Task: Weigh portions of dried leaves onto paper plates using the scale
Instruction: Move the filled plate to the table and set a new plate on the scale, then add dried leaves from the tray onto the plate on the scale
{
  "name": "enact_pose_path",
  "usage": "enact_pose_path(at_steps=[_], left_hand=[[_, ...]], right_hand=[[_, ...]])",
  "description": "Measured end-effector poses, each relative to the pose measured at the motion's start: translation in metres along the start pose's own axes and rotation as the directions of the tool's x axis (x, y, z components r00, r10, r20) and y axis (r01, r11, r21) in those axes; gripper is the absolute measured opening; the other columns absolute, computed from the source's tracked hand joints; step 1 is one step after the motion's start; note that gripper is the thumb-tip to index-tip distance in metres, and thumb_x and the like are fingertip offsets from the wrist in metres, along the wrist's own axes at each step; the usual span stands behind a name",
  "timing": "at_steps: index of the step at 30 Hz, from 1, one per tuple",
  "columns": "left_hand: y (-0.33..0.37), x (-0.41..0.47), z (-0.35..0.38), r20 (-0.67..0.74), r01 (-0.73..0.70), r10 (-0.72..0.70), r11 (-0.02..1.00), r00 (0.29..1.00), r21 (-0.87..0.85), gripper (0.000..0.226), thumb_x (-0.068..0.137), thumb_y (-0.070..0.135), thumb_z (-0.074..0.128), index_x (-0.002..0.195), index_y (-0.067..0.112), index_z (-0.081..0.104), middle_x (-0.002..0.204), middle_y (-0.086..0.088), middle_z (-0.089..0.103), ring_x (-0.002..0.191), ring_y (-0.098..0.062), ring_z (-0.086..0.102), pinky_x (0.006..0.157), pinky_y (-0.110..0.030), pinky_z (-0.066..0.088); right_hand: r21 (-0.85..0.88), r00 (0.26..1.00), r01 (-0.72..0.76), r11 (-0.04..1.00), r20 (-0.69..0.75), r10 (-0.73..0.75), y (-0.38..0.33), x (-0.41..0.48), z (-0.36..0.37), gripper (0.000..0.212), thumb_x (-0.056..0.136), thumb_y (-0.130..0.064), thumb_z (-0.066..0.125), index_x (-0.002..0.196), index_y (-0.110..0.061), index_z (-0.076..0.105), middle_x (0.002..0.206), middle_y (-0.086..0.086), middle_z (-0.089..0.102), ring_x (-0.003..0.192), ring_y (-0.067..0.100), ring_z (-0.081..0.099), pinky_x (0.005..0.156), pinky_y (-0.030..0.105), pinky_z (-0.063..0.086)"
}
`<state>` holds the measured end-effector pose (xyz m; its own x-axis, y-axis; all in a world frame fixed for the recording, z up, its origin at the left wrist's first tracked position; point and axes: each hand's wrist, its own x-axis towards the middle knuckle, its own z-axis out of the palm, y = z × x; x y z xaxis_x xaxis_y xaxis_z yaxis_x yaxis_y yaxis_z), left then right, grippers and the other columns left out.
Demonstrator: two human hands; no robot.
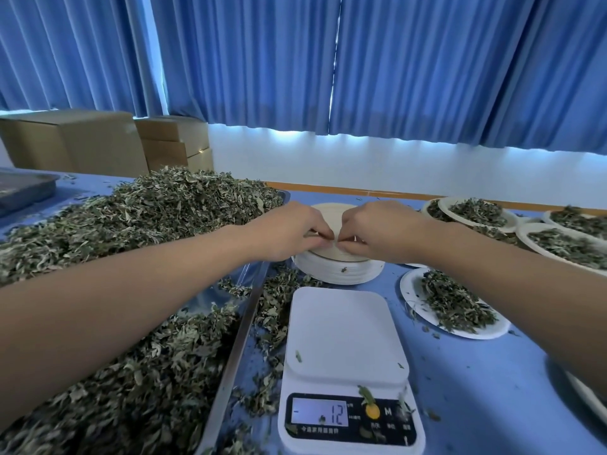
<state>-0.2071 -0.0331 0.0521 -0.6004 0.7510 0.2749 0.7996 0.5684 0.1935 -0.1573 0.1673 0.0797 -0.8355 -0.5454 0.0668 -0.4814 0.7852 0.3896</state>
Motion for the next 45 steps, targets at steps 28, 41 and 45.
enact_pose_path(at_steps=[28, 41, 45], left_hand=[[0.032, 0.007, -0.032, -0.126, -0.01, 0.013, 1.0, 0.992, 0.025, 0.016, 0.098, 0.024, 0.063, 0.104, 0.02, 0.077, 0.092, 0.008, 0.071, 0.089, -0.015, 0.062, 0.086, -0.042, 0.05], [0.081, -0.096, -0.007, 0.062, -0.108, 0.113, 0.991, 0.992, -0.075, 0.023, 0.093, 0.027, 0.071, 0.115, 0.024, 0.075, 0.108, 0.013, 0.071, 0.097, -0.003, 0.063, 0.089, -0.032, 0.052], [0.085, -0.126, 0.015, 0.063, -0.057, 0.075, 0.969, 0.995, -0.24, 0.024, 0.093, 0.033, 0.072, 0.113, 0.02, 0.077, 0.111, 0.012, 0.072, 0.101, 0.0, 0.064, 0.093, -0.029, 0.051]], right_hand=[[-0.145, 0.97, -0.015, 0.989, -0.242, -0.02, 0.0, -0.032, -0.035, 0.034, 0.104, -0.03, 0.033, 0.109, -0.018, 0.065, 0.101, 0.001, 0.056, 0.097, 0.026, 0.059, 0.079, 0.043, 0.051], [0.146, 0.853, 0.248, 0.958, -0.501, -0.145, -0.061, -0.118, 0.003, 0.02, 0.099, -0.028, 0.063, 0.096, -0.014, 0.077, 0.094, 0.0, 0.069, 0.082, 0.025, 0.065, 0.072, 0.04, 0.054], [0.33, 0.765, 0.122, 0.936, -0.633, 0.123, -0.071, -0.137, 0.041, 0.026, 0.1, -0.024, 0.058, 0.094, -0.008, 0.077, 0.095, 0.001, 0.072, 0.087, 0.024, 0.068, 0.08, 0.038, 0.055]])
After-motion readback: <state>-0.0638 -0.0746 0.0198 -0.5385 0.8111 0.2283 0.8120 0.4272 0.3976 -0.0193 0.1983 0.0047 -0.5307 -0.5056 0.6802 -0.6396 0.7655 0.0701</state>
